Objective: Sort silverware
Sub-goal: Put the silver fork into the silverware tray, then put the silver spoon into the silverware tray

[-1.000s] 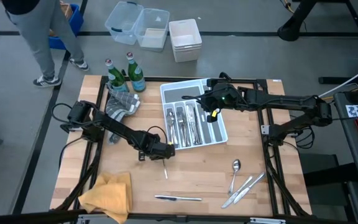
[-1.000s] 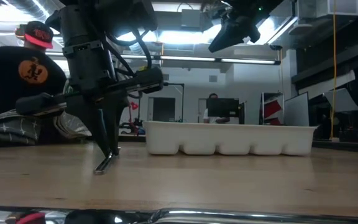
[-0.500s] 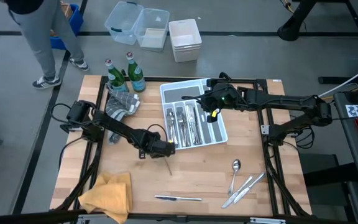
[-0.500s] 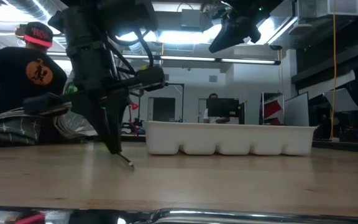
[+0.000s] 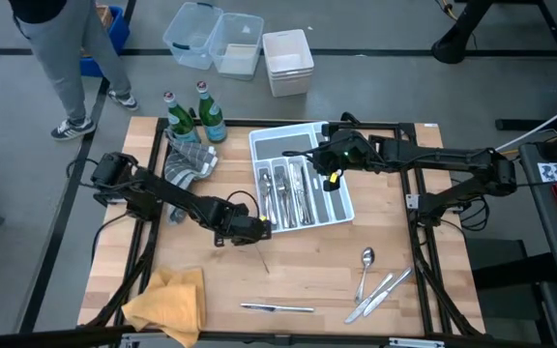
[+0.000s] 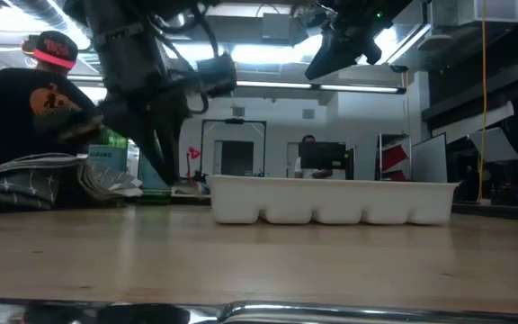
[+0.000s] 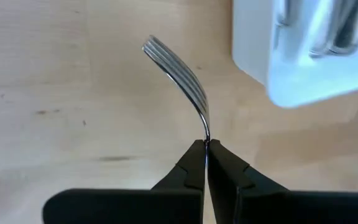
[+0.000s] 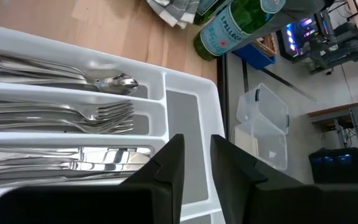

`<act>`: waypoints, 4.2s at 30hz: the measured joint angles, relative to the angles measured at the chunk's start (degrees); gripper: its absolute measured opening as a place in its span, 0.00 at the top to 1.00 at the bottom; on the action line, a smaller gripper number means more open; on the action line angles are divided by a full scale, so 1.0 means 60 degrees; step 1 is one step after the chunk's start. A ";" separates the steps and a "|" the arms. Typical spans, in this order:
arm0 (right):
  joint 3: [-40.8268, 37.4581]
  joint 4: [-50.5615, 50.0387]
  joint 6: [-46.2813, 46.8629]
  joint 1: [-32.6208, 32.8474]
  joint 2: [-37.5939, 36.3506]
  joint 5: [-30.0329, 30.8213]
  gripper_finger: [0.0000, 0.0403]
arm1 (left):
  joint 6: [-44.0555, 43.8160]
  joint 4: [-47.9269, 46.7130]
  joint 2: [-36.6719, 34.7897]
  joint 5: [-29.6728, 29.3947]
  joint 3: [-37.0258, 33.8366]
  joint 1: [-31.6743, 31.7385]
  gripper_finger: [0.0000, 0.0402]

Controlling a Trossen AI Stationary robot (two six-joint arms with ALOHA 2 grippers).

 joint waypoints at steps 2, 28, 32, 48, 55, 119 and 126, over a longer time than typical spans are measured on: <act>0.0000 -0.0003 0.0000 0.0000 0.0000 0.0000 0.80 | 0.0031 -0.0125 -0.0271 0.0001 0.0000 -0.0025 1.00; -0.0002 -0.0668 0.0921 0.0000 0.0000 0.0002 0.80 | 0.6104 0.3445 -0.0454 0.0109 0.0011 0.4067 1.00; 0.0000 -0.0954 0.1445 0.0000 0.0000 0.0000 0.80 | 0.6543 0.3269 -0.0204 0.1299 0.0011 0.4628 1.00; -0.0004 -0.1126 0.2638 0.0004 0.0000 -0.0132 0.80 | 0.6994 0.3572 0.1183 0.1819 0.0007 0.4669 1.00; -0.0004 -0.1325 0.4037 0.0004 0.0000 -0.0514 0.80 | 0.7370 0.3737 0.1316 0.1902 0.0007 0.4672 1.00; -0.0011 -0.6527 2.5448 0.7643 0.2884 -0.2508 0.80 | 1.1781 0.3375 -0.0174 0.4499 0.0007 0.3788 0.79; -0.0011 -0.6461 2.7445 0.8673 0.3272 -0.1950 0.80 | 1.1607 0.3391 -0.0174 0.4499 0.0007 0.3256 0.79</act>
